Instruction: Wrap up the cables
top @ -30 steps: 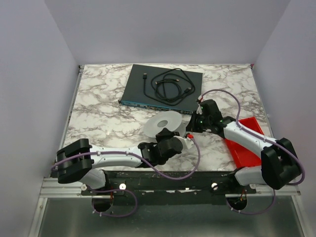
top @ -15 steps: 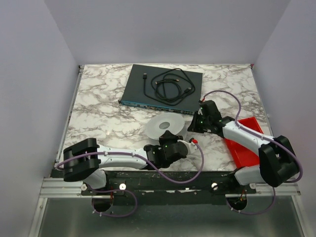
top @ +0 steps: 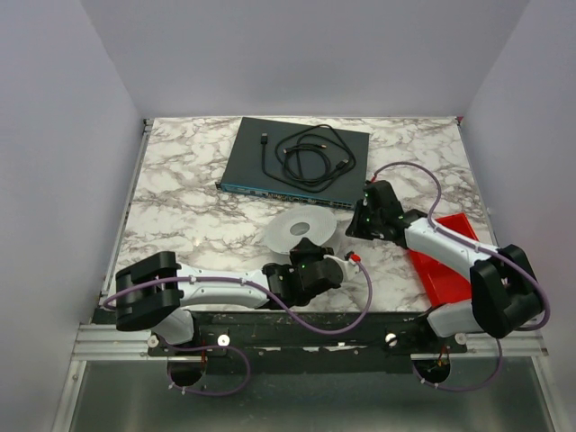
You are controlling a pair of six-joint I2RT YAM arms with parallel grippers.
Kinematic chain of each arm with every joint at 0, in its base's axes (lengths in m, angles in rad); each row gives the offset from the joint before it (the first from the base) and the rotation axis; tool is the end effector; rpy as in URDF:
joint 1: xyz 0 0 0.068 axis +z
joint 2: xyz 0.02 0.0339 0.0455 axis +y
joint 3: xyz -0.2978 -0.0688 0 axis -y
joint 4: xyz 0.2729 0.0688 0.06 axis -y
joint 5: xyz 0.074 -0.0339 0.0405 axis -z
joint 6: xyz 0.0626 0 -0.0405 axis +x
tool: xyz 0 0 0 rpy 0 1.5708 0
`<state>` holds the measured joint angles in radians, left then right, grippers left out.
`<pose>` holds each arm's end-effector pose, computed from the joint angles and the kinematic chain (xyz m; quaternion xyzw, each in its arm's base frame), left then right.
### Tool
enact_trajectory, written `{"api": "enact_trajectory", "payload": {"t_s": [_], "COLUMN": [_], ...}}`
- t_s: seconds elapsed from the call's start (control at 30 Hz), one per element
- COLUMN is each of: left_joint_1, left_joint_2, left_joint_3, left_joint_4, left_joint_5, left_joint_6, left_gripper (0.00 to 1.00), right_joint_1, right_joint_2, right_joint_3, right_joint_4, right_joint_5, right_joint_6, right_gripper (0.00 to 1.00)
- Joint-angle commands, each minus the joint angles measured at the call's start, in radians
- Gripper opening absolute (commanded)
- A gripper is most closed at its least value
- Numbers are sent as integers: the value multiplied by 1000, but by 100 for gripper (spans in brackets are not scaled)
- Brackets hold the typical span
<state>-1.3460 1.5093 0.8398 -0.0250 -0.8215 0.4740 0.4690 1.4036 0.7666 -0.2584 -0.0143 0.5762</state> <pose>0.1210 -0.3237 0.2138 0.5515 0.6433 0.1635 0.5053 0.2769 0.1413 0.1865 0.0482 0.9423 0.1712 0.2837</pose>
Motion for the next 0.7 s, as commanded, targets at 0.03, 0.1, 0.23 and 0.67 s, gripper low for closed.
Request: {"api": "enact_trajectory", "payload": {"t_s": [0.03, 0.1, 0.23, 0.67], "left_joint_1": [-7, -7, -7, -13], "left_joint_2": [-20, -28, -8, 74], "left_joint_3": [-17, -23, -13, 12], "left_joint_4": [-95, -87, -87, -54], "left_joint_5": [106, 110, 101, 59], "left_joint_6": [-84, -84, -89, -113], "left_gripper": [0, 0, 0, 0], "right_joint_1": [-18, -18, -18, -19], "right_joint_2": [13, 31, 70, 153], "right_joint_3": [64, 81, 106, 27], "right_joint_4": [1, 13, 42, 248], "right_joint_5": [81, 68, 22, -157], "right_joint_6": [-22, -32, -33, 30], "right_gripper": [16, 13, 8, 3]}}
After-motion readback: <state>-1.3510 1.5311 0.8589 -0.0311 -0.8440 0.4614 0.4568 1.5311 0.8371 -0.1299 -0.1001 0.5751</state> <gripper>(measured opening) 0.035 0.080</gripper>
